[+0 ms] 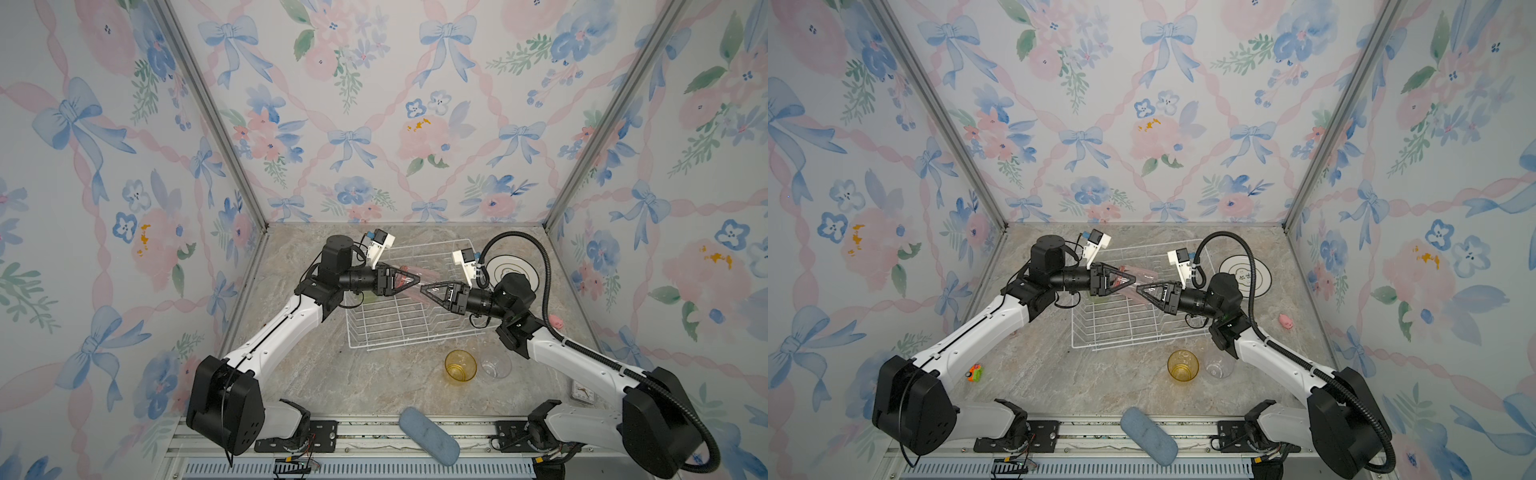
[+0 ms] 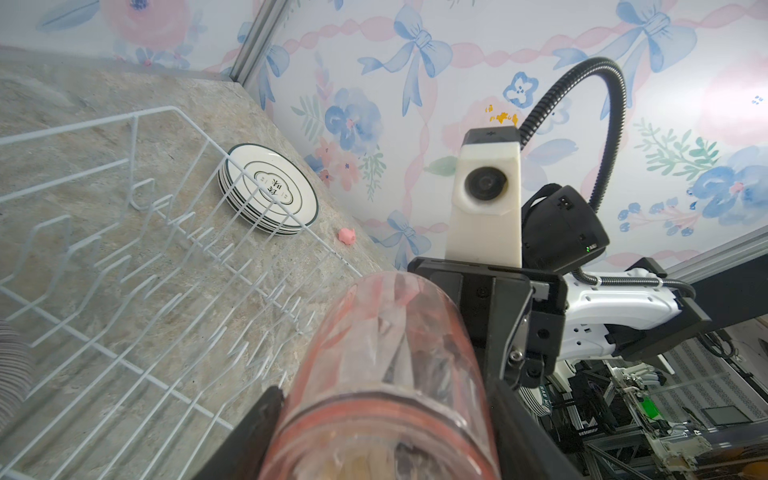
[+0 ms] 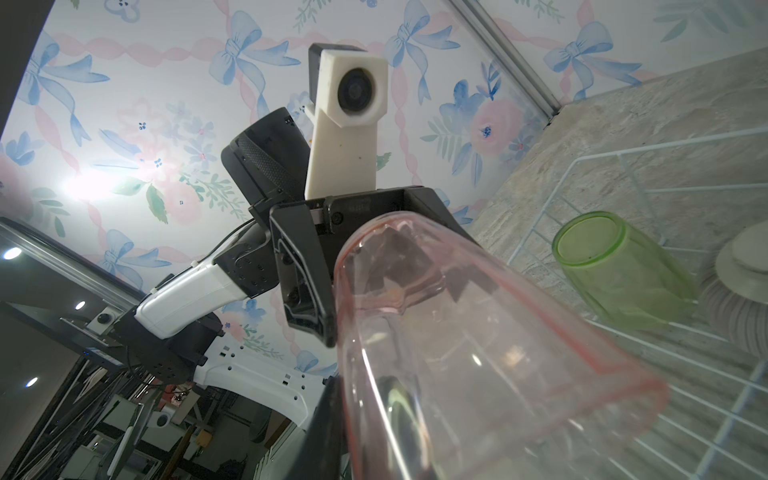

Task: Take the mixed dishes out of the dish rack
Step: 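Close the right gripper on the pink glass held by the left gripper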

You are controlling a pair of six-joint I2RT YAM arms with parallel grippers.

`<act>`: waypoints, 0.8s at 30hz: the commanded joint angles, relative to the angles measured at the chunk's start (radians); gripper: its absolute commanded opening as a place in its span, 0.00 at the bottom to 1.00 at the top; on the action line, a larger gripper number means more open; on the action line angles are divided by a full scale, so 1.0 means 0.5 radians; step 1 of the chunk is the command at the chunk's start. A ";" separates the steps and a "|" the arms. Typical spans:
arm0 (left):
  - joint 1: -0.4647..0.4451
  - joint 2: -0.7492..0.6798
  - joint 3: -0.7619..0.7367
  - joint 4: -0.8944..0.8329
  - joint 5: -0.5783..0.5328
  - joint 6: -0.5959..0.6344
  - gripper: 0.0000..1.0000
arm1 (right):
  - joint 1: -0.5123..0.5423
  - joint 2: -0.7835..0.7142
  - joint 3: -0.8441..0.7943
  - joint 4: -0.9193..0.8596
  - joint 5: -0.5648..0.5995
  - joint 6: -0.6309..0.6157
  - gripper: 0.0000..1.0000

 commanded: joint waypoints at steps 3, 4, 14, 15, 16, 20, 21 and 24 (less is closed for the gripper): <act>-0.022 -0.021 -0.030 0.032 -0.006 0.026 0.52 | -0.013 0.027 0.081 0.072 0.042 0.032 0.08; -0.020 -0.020 -0.032 0.034 -0.006 0.028 0.53 | -0.011 0.026 0.086 0.073 0.040 0.032 0.05; -0.008 -0.036 -0.057 -0.044 -0.146 0.031 0.73 | -0.005 0.009 0.101 0.001 0.036 -0.003 0.02; -0.006 -0.042 -0.062 -0.052 -0.172 0.040 0.75 | -0.005 0.007 0.104 -0.013 0.035 -0.012 0.02; 0.000 -0.049 -0.060 -0.063 -0.198 0.049 0.77 | -0.002 0.005 0.109 -0.037 0.035 -0.025 0.01; 0.029 -0.081 -0.051 -0.094 -0.244 0.077 0.80 | 0.017 -0.021 0.137 -0.171 0.046 -0.114 0.00; 0.040 -0.090 -0.046 -0.101 -0.248 0.081 0.80 | 0.022 -0.029 0.146 -0.217 0.054 -0.139 0.00; 0.084 -0.124 -0.042 -0.134 -0.274 0.099 0.80 | 0.036 -0.059 0.170 -0.366 0.077 -0.233 0.00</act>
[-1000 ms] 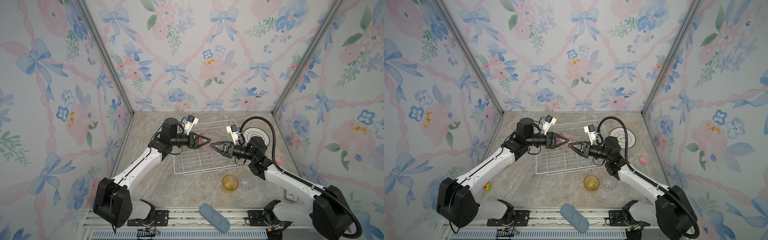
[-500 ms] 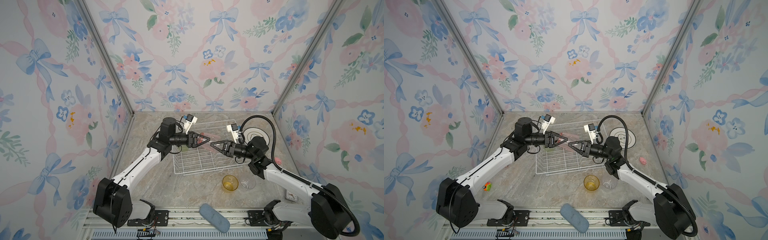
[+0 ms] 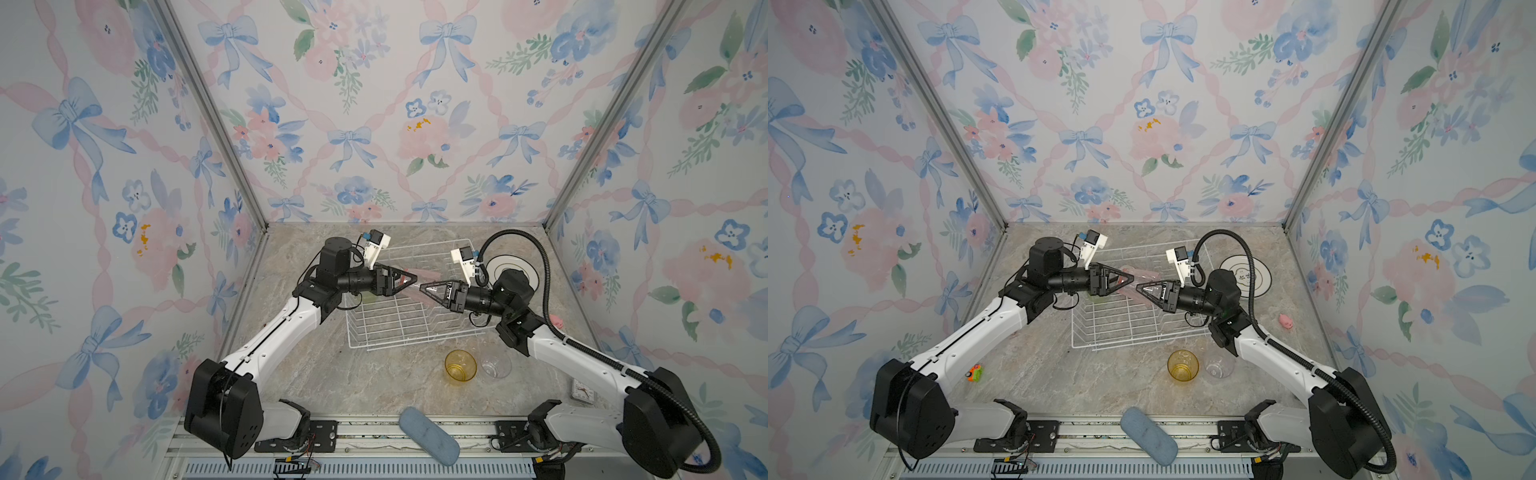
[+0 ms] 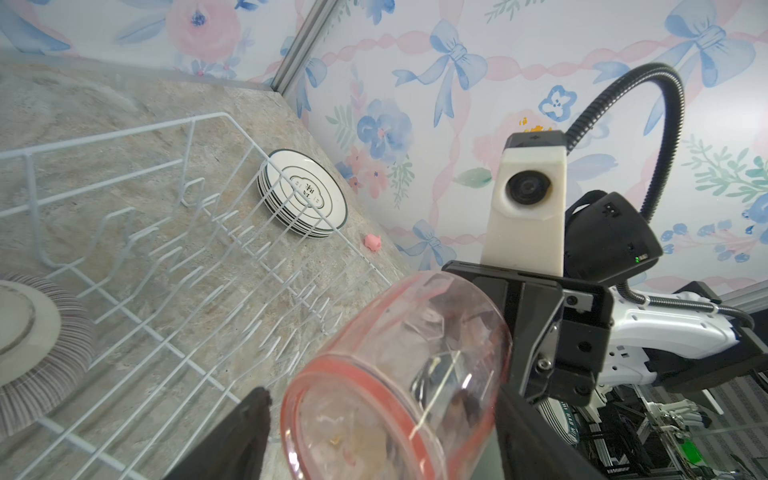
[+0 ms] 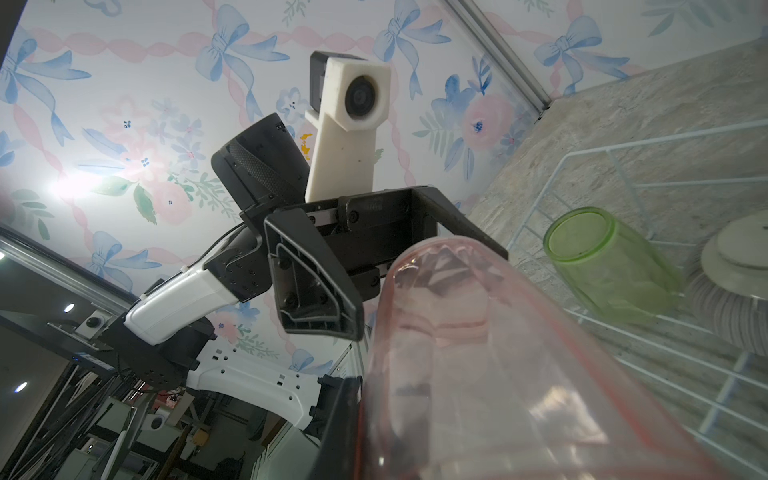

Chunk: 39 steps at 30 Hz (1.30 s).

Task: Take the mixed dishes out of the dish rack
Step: 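Close the right gripper on the pink glass held by the left gripper, then lower the pink glass with the right gripper while the left gripper opens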

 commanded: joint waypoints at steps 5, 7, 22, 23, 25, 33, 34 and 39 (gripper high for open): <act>0.093 -0.124 0.031 -0.279 -0.234 0.179 0.78 | 0.068 -0.142 0.221 -0.675 0.094 -0.463 0.00; 0.091 -0.123 0.070 -0.453 -0.378 0.247 0.76 | 0.136 -0.178 0.361 -1.120 0.189 -0.762 0.00; 0.044 -0.167 0.162 -1.084 -1.308 0.444 0.78 | 0.995 0.077 1.019 -2.937 1.224 -1.608 0.00; 0.043 -0.162 0.161 -1.089 -1.287 0.438 0.78 | 1.026 0.103 1.025 -2.970 1.244 -1.613 0.00; 0.042 -0.154 0.162 -1.091 -1.259 0.438 0.81 | 1.081 0.161 1.042 -3.034 1.280 -1.613 0.00; 0.044 -0.181 0.162 -1.090 -1.263 0.447 0.81 | 1.223 0.428 1.066 -3.159 1.418 -1.613 0.00; 0.044 -0.187 0.165 -1.091 -1.261 0.451 0.81 | 1.235 0.468 1.071 -3.177 1.433 -1.618 0.00; 0.044 -0.210 0.169 -1.092 -1.269 0.461 0.81 | 1.287 0.657 1.110 -3.255 1.524 -1.645 0.00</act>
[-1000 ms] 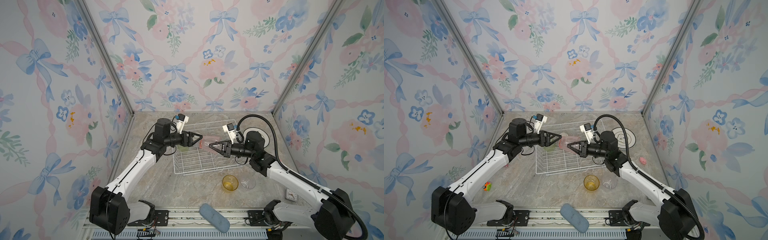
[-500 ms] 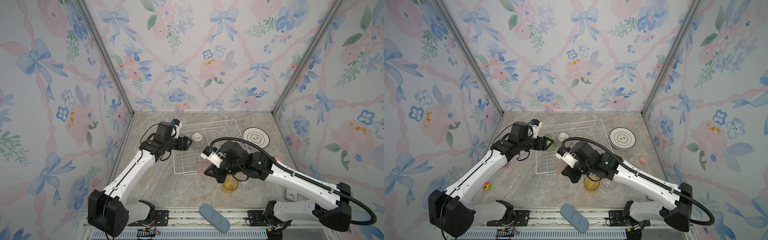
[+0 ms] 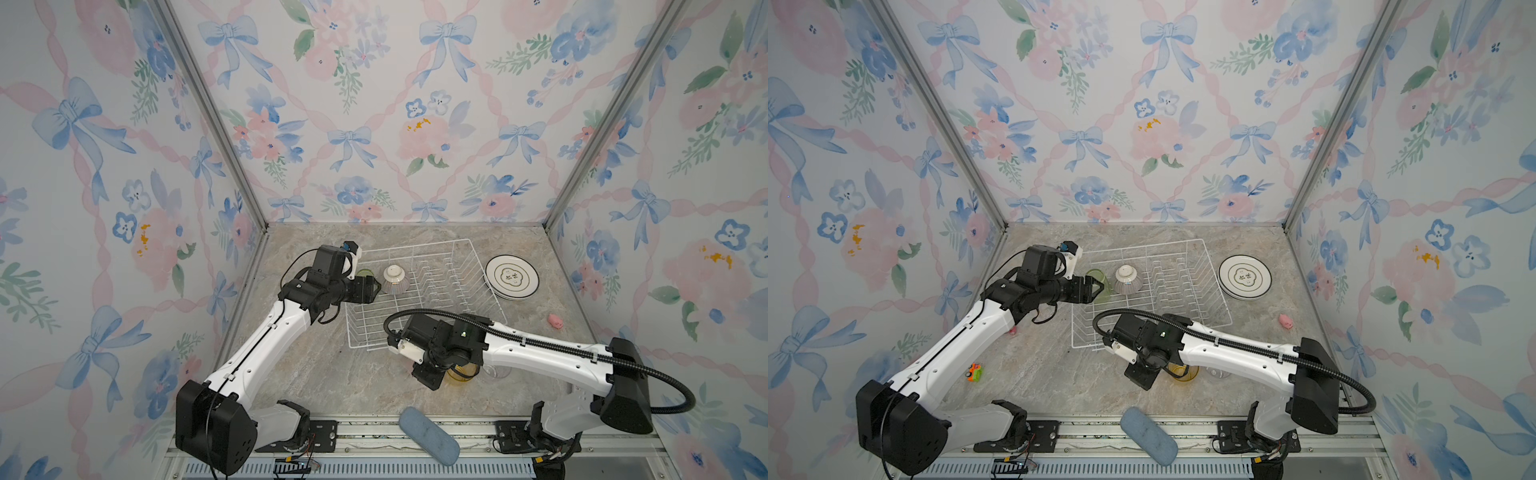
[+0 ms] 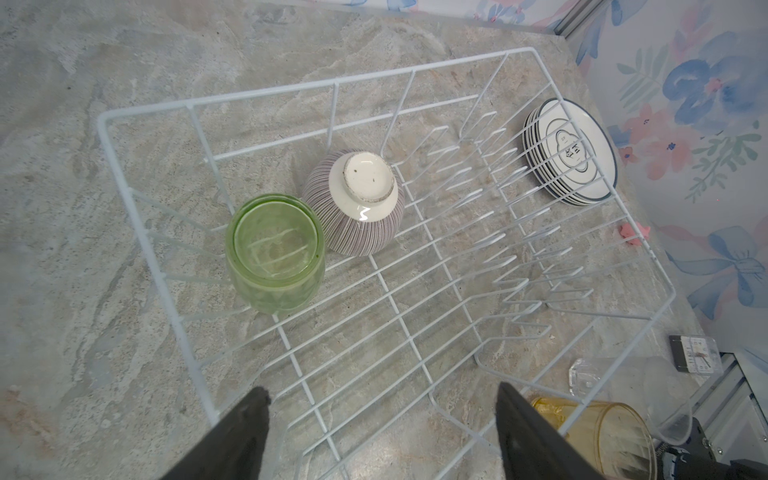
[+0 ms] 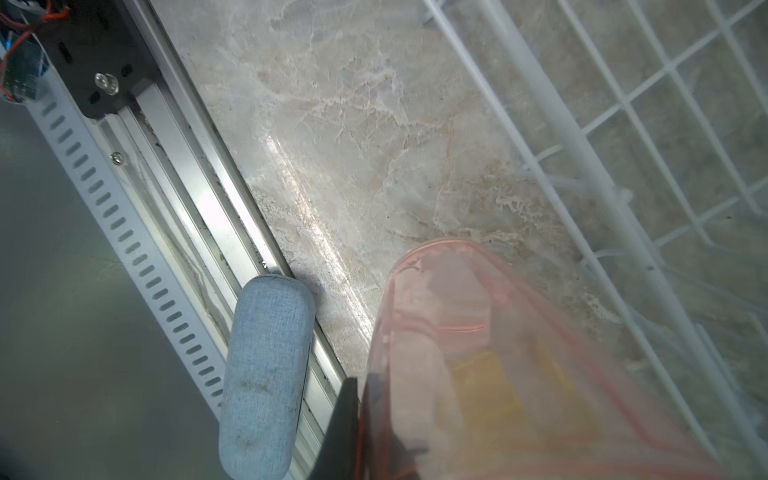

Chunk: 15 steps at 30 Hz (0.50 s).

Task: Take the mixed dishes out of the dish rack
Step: 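Lower the pink glass with the right gripper while the left gripper opens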

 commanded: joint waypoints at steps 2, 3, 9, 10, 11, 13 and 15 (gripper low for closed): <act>-0.001 -0.058 0.058 -0.023 -0.025 0.041 0.81 | 0.049 0.131 0.087 -0.140 0.135 -0.054 0.00; -0.002 -0.060 0.059 -0.021 -0.030 0.043 0.81 | 0.053 0.160 0.092 -0.143 0.138 -0.060 0.00; 0.001 -0.059 0.058 -0.020 -0.024 0.056 0.81 | 0.062 0.288 0.107 -0.144 0.136 -0.077 0.00; 0.000 -0.055 0.058 -0.021 -0.024 0.061 0.81 | 0.063 0.302 0.112 -0.145 0.129 -0.083 0.00; 0.002 -0.053 0.058 -0.019 -0.022 0.062 0.81 | 0.063 0.314 0.113 -0.145 0.123 -0.086 0.00; 0.005 -0.047 0.058 -0.020 -0.019 0.065 0.81 | 0.060 0.343 0.114 -0.152 0.109 -0.089 0.00; 0.006 -0.041 0.058 -0.019 -0.019 0.068 0.81 | 0.062 0.365 0.118 -0.157 0.103 -0.092 0.00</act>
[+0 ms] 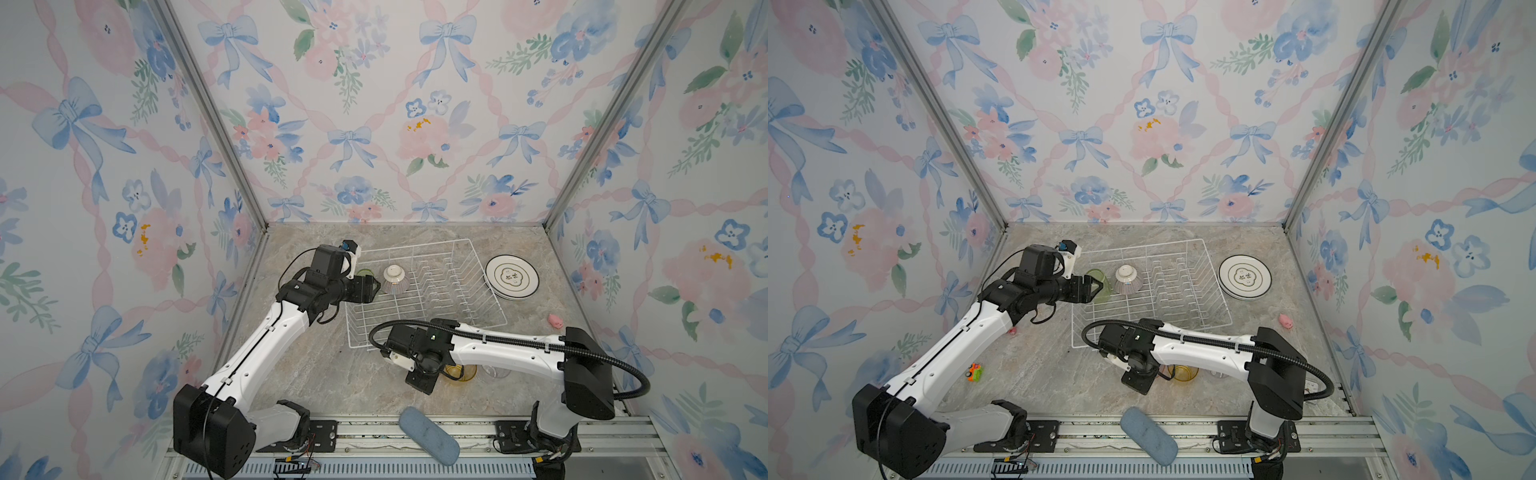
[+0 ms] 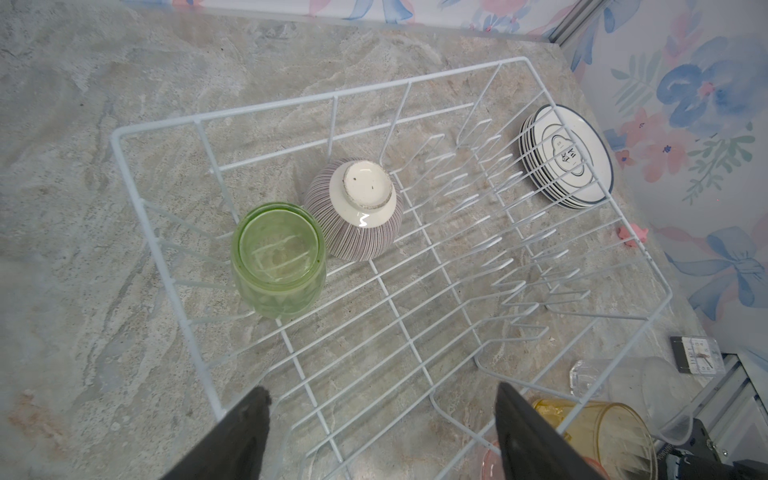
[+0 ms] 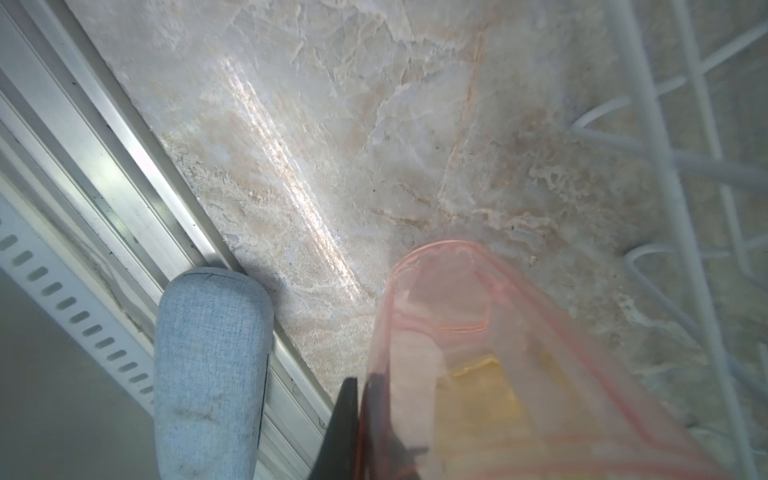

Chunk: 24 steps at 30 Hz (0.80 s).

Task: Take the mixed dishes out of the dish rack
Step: 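Lower the pink glass with the right gripper while the left gripper opens, then release the pink glass on the table while the left gripper grips the green glass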

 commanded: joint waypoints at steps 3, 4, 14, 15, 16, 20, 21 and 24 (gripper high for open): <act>0.005 -0.013 0.053 -0.021 -0.003 0.058 0.81 | 0.025 0.053 0.062 -0.071 0.010 -0.041 0.00; 0.006 -0.010 0.055 -0.021 -0.004 0.058 0.81 | 0.026 0.060 0.063 -0.073 0.009 -0.040 0.00; 0.009 -0.007 0.039 -0.019 -0.004 0.071 0.82 | 0.024 0.130 0.064 -0.078 0.003 -0.046 0.03; 0.009 -0.005 0.038 -0.020 -0.001 0.071 0.82 | 0.023 0.134 0.066 -0.077 0.005 -0.044 0.03; 0.008 0.002 0.038 -0.019 0.005 0.071 0.82 | 0.024 0.140 0.063 -0.077 0.008 -0.045 0.03; 0.009 0.019 0.033 -0.020 0.000 0.080 0.82 | 0.021 0.142 0.067 -0.077 0.027 -0.037 0.08; 0.009 0.018 0.032 -0.020 -0.002 0.083 0.82 | 0.021 0.140 0.066 -0.077 0.032 -0.037 0.10; 0.009 0.034 0.030 -0.021 -0.025 0.097 0.83 | 0.021 0.124 0.075 -0.074 0.050 -0.032 0.19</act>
